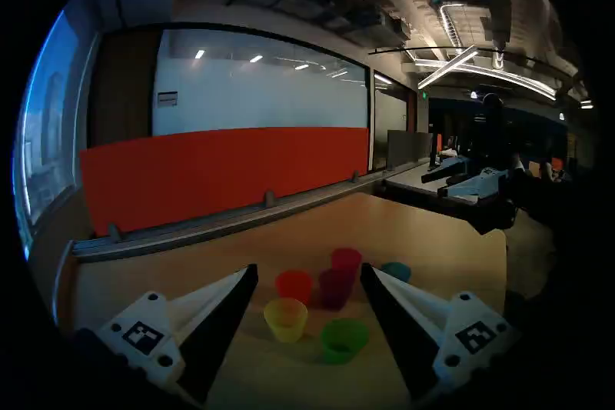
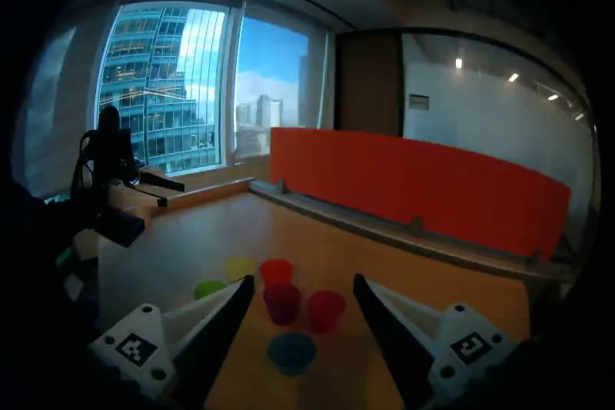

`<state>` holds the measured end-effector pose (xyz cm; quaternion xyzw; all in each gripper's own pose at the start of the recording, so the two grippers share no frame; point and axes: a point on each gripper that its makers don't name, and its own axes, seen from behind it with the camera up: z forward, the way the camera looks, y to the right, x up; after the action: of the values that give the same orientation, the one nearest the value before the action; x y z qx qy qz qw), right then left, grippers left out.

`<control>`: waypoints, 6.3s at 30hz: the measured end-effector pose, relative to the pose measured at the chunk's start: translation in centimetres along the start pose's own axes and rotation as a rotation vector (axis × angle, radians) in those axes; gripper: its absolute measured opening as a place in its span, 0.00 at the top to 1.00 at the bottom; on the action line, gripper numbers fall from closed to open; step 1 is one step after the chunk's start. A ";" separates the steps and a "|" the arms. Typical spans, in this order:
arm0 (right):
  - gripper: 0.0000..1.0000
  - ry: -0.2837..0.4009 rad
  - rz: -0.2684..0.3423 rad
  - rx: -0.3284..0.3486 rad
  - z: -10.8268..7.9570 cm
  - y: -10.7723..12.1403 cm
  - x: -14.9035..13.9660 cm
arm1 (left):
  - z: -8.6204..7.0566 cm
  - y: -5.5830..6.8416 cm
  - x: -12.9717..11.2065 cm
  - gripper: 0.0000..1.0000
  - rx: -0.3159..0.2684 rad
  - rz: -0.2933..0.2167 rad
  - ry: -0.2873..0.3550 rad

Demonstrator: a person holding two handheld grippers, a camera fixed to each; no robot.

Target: Pour water

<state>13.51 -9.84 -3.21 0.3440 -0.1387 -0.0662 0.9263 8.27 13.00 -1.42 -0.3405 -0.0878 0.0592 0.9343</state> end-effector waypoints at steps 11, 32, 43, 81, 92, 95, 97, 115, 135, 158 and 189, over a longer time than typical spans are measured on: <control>0.00 -0.097 -0.014 0.026 1.0 -0.7 -5.0 | 0.7 1.0 -4.3 0.00 -0.046 -0.003 -0.062; 0.00 -0.244 -0.033 0.025 2.6 -0.4 -14.2 | 2.6 3.3 -13.4 0.00 -0.115 0.001 -0.234; 0.00 -0.288 -0.027 0.034 3.8 -0.5 -16.8 | 3.4 3.8 -16.9 0.00 -0.126 0.026 -0.316; 0.00 -0.367 -0.047 0.080 9.6 -1.1 -20.1 | 8.9 6.9 -19.7 0.00 -0.247 0.056 -0.437; 0.00 -0.369 -0.045 0.087 9.9 -1.2 -20.2 | 9.7 6.8 -20.1 0.01 -0.237 0.053 -0.447; 0.00 -0.369 -0.046 0.088 9.9 -1.3 -20.2 | 9.9 6.8 -20.1 0.08 -0.231 0.056 -0.444; 0.00 -0.369 -0.047 0.088 10.0 -1.2 -20.2 | 9.9 6.8 -20.1 0.13 -0.229 0.060 -0.443; 0.09 -0.357 -0.063 0.088 10.0 -1.2 -20.3 | 9.8 6.9 -19.9 0.13 -0.229 0.064 -0.437; 0.09 -0.216 -0.054 0.044 8.1 -1.3 -14.9 | 8.5 6.4 -14.4 0.13 -0.177 0.049 -0.302; 0.09 0.034 -0.043 -0.016 6.7 -1.6 -6.2 | 6.8 6.2 -5.1 0.13 -0.130 0.012 -0.002; 0.09 0.116 -0.100 -0.013 5.7 -1.8 -2.1 | 6.5 7.7 -4.3 0.13 -0.161 0.028 0.031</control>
<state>9.69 -14.27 -0.67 0.3479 -0.0671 -0.0932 0.9305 2.33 22.17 -2.01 -0.4167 -0.0728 0.0597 0.9042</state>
